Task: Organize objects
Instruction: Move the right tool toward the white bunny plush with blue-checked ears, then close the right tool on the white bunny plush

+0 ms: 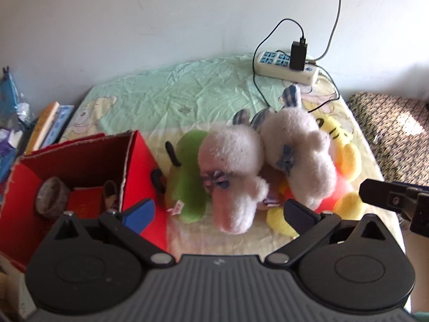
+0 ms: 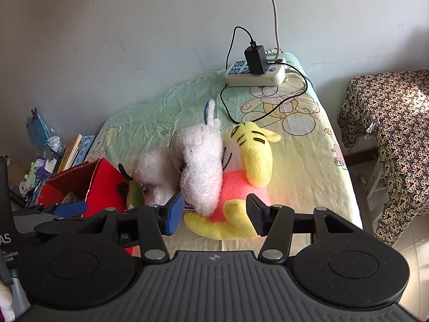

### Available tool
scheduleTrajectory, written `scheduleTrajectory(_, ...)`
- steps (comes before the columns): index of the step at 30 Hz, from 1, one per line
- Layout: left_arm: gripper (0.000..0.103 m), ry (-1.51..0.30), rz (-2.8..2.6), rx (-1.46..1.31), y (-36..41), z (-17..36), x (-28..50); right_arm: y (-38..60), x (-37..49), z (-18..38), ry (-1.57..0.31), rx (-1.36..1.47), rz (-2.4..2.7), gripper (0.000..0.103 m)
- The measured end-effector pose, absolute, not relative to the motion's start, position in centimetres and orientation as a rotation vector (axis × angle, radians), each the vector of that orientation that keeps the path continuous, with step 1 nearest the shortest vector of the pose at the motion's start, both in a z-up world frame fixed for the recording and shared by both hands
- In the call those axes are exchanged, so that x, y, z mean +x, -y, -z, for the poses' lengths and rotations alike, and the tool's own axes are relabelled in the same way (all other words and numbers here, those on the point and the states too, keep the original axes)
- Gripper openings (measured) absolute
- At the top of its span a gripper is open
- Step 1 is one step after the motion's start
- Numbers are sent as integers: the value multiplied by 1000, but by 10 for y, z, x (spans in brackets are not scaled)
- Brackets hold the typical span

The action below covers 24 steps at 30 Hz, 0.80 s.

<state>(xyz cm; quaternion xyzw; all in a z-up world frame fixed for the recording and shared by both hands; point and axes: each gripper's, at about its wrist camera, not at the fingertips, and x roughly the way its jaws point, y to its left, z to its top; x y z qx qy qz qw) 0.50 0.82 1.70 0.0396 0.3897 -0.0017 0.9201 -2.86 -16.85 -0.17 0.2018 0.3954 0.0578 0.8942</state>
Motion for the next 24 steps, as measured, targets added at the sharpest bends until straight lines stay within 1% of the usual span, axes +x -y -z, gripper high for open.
scheduleTrajectory(4, 102, -838, 76, 78, -9, -17, 17, 176, -15, 5, -813, 468, -150, 52)
scheduleTrajectory(7, 102, -895, 198, -22, -12, -16, 28, 184, -2, 6, -809, 523, -195, 52)
scheduleTrajectory(13, 103, -894, 333, -81, 3, -19, 41, 201, 31, 8, -816, 613, -239, 52)
scheduleTrajectory(22, 102, -990, 415, -133, 21, 10, 75, 199, 72, 37, -956, 635, -337, 53)
scheduleTrajectory(24, 98, -998, 421, -162, 18, 15, 81, 200, 77, 41, -974, 641, -342, 53)
